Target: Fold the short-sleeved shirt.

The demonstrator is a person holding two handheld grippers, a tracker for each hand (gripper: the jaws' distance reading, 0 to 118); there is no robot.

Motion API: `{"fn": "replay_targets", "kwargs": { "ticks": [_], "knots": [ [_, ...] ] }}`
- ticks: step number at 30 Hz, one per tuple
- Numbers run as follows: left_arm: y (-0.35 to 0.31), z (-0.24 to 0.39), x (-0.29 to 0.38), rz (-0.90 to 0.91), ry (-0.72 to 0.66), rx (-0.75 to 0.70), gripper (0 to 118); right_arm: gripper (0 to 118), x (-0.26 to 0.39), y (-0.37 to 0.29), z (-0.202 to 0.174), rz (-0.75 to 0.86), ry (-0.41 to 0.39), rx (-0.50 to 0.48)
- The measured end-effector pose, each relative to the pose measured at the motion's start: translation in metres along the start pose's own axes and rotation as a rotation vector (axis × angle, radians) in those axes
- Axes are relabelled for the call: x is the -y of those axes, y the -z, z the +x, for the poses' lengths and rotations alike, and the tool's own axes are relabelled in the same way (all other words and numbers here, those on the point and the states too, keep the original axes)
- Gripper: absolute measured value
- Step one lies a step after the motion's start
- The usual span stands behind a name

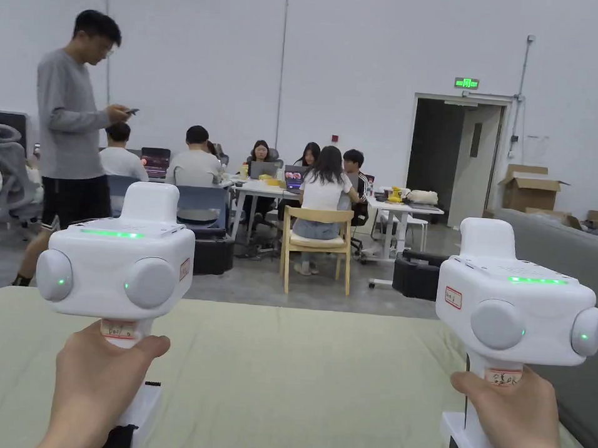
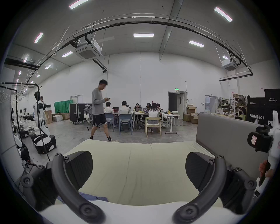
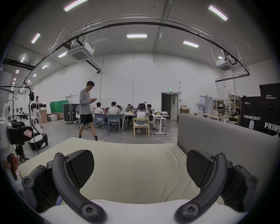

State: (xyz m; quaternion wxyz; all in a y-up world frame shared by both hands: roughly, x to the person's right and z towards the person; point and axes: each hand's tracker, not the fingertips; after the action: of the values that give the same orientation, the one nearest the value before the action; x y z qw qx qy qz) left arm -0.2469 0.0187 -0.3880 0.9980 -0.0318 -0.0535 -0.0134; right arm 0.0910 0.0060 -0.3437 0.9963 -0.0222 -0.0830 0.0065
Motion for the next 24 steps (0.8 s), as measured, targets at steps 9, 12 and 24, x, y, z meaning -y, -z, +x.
{"fn": "replay_targets", "kwargs": {
  "ticks": [9, 12, 24],
  "knots": [
    [0.0003, 0.0002, 0.003, -0.001, 0.002, 0.013, 118, 118, 0.0057, 0.0018, -0.001, -0.01, -0.016, 0.001],
    [0.0009, 0.0004, 0.003, 0.004, 0.005, 0.012, 118, 118, 0.0062, 0.0013, -0.0009, -0.005, -0.02, 0.004],
    [-0.0046, 0.0033, 0.0033, 0.026, 0.012, 0.03, 118, 118, 0.0034, -0.002, 0.0013, 0.008, -0.01, -0.006]
  ]
}}
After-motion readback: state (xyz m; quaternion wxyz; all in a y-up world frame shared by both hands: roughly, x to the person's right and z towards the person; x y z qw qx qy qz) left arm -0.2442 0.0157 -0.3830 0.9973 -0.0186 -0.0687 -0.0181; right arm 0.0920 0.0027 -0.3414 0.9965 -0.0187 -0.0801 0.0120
